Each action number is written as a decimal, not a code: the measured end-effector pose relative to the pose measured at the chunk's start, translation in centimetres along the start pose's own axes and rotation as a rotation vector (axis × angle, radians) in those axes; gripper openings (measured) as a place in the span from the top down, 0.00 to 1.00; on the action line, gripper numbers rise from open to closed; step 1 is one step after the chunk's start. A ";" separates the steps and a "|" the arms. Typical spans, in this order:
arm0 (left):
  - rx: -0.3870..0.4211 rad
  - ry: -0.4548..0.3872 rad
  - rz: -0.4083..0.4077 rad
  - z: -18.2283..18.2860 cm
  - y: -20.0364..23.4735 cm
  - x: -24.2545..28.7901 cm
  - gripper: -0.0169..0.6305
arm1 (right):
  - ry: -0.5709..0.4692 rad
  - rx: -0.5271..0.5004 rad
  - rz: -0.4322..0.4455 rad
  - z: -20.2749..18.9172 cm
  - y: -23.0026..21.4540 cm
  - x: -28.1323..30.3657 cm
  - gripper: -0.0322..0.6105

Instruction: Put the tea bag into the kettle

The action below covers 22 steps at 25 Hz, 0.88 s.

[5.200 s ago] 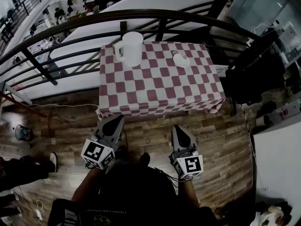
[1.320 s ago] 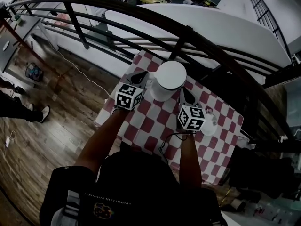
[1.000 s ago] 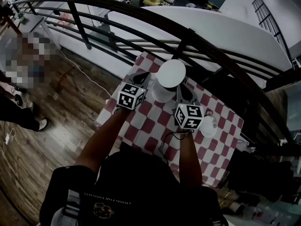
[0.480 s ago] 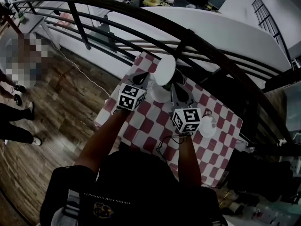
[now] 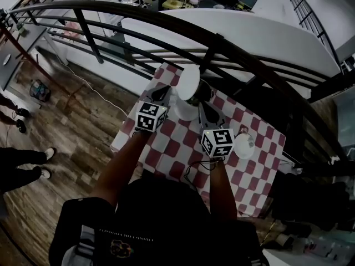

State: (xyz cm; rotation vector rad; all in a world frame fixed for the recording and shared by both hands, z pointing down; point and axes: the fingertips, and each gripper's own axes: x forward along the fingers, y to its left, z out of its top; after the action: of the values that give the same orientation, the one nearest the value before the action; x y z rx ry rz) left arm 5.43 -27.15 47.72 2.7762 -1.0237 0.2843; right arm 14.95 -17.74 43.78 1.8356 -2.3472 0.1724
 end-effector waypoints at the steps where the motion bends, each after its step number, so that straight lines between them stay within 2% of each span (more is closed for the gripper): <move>1: 0.001 -0.002 0.000 0.0 0.0 0.0 0.97 | 0.003 0.002 -0.006 -0.2 -0.1 -0.2 0.93; 3: -0.030 0.002 -0.014 0.1 -0.1 0.1 0.97 | 0.011 0.004 -0.017 -0.6 -0.3 -0.7 0.93; 6: -0.149 -0.008 -0.048 0.4 0.0 -0.8 0.97 | 0.023 0.010 -0.042 -1.5 -1.1 -1.9 0.93; 7: -0.154 -0.023 -0.048 0.6 -0.2 -1.5 0.97 | 0.028 0.015 -0.055 -1.8 -1.5 -2.4 0.93; 9: -0.121 -0.026 -0.055 0.1 -1.1 -2.6 0.97 | 0.045 0.032 -0.088 -2.8 -2.7 -3.5 0.93; 14: -0.069 0.051 -0.121 -3.1 -4.3 -3.4 0.97 | 0.097 0.083 -0.175 -6.1 -5.0 -6.4 0.93; 22: 0.007 0.124 -0.266 -5.3 -11.1 -2.2 0.97 | 0.147 0.147 -0.318 -9.9 -8.3 -12.3 0.93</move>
State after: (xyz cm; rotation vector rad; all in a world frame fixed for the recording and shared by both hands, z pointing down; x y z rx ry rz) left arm 10.41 -16.30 51.31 2.8162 -0.6172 0.4159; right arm 26.46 -6.16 51.01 2.1523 -1.9622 0.4322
